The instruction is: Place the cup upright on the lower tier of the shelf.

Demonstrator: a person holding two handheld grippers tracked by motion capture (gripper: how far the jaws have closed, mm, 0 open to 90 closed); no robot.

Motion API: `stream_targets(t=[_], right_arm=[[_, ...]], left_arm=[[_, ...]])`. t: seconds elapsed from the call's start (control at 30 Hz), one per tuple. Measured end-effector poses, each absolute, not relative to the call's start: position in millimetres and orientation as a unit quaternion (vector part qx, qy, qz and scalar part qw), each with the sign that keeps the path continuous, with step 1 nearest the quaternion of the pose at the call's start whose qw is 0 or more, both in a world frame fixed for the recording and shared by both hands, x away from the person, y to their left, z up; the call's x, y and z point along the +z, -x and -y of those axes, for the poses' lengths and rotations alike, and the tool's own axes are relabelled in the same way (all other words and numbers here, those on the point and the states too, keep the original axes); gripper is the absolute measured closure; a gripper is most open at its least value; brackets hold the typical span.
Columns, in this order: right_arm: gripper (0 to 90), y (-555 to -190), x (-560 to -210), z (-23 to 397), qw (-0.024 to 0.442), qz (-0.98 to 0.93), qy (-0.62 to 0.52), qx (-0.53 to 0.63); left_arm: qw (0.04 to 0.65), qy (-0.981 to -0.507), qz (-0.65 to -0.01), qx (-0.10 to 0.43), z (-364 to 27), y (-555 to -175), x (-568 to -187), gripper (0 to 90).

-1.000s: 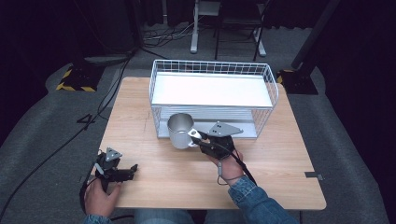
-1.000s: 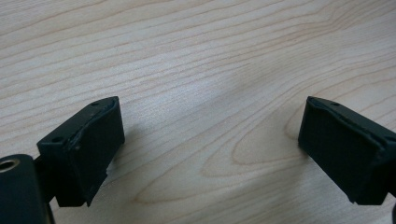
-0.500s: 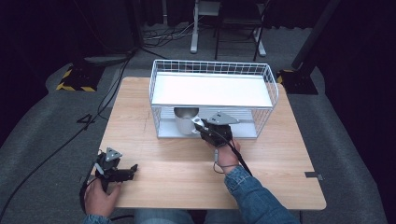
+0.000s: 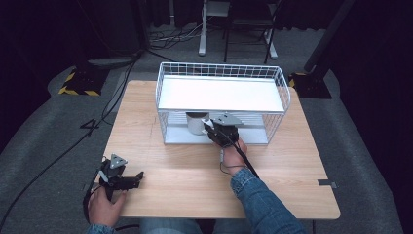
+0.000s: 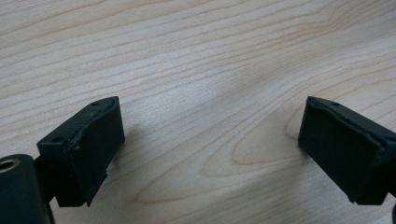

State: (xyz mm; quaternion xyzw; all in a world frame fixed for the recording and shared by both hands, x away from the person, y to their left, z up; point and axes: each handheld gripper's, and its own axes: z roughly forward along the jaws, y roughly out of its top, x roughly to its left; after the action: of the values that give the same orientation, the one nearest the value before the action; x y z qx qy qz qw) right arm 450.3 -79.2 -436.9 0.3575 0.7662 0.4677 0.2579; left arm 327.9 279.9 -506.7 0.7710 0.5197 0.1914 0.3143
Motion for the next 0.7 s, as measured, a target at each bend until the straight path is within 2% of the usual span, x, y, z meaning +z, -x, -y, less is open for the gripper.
stream_targets(t=[0.53,0.7], right_arm=[[71.0,-457.1,-444.8,80.2,0.255,-0.762,-0.376,0.463],[67.5,-456.8,-446.5,80.7,0.254,-0.769,-0.378,0.449]], left_arm=[[0.314,-0.771,-0.52,0.192,-280.0,-327.9,-506.7,7.3],[0.314,-0.771,-0.519,0.191,-280.0,-327.9,-506.7,7.3]])
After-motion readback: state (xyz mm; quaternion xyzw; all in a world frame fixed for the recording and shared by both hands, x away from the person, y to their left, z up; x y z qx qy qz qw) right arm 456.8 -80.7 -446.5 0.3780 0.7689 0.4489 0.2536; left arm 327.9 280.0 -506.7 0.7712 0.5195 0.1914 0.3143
